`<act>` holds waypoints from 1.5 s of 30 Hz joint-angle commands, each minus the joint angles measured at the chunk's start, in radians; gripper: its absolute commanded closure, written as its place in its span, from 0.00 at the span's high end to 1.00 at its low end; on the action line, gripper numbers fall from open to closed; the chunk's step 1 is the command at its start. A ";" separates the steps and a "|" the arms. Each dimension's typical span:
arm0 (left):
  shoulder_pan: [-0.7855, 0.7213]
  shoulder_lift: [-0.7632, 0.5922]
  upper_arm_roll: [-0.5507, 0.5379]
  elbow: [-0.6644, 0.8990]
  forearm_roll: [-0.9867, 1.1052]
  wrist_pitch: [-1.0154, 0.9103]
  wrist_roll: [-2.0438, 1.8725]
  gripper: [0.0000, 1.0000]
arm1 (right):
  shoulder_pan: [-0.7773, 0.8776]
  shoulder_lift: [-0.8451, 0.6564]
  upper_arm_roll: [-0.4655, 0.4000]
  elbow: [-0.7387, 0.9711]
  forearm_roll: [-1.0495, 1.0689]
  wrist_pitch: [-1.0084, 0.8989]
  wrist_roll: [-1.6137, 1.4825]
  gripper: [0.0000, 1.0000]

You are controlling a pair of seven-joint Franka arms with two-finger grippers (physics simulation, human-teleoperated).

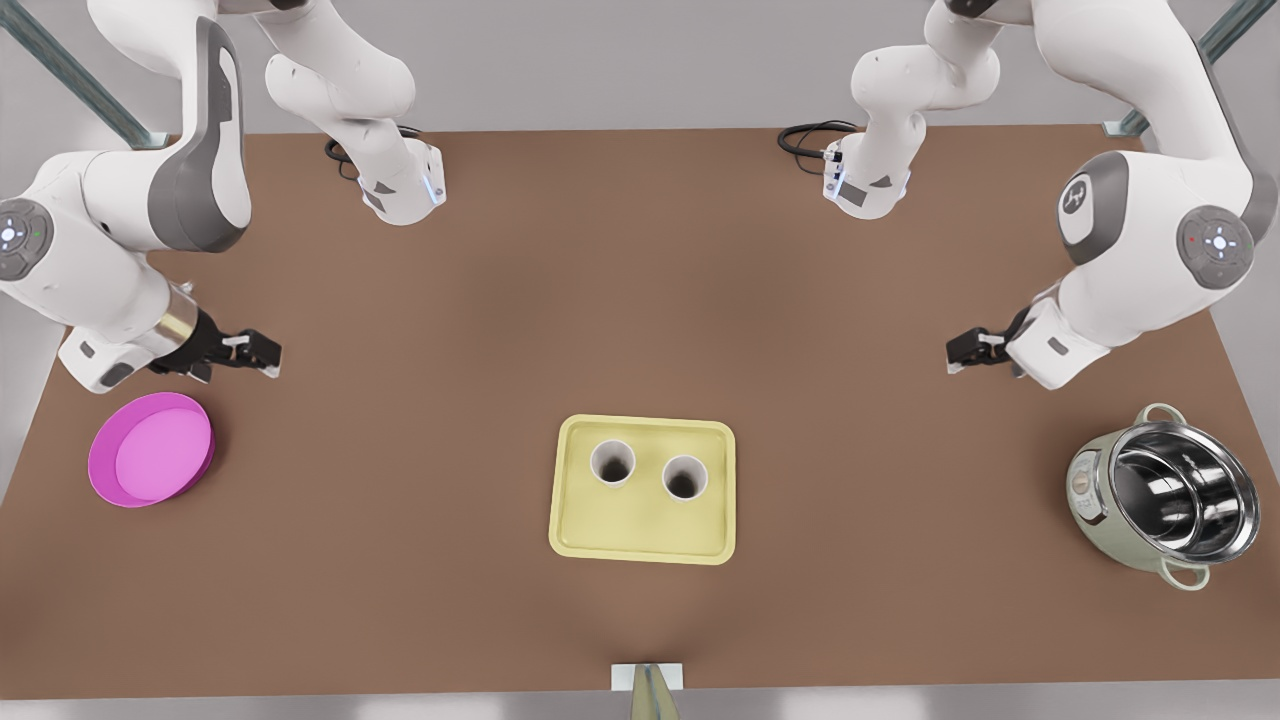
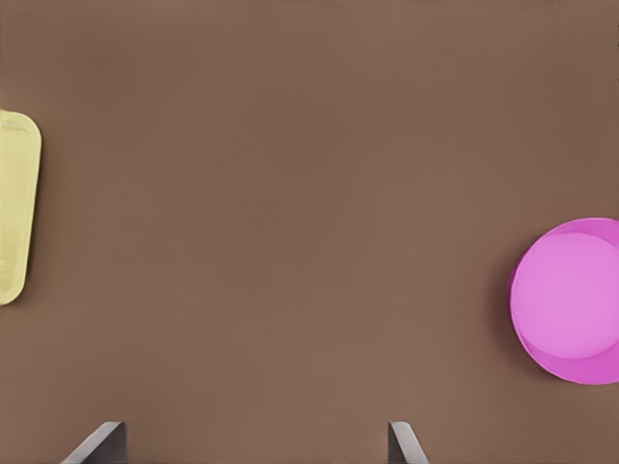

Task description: Use the left arm to pick up the white IKEA cup from the tray and place it on the middle-left position; use the right arm to pick up the white IKEA cup from the tray and place it on the middle-right position

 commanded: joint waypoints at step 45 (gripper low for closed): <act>-0.492 0.720 0.011 0.221 0.136 0.704 -0.510 0.80 | 0.630 0.841 0.007 0.392 -0.129 0.530 1.020 0.43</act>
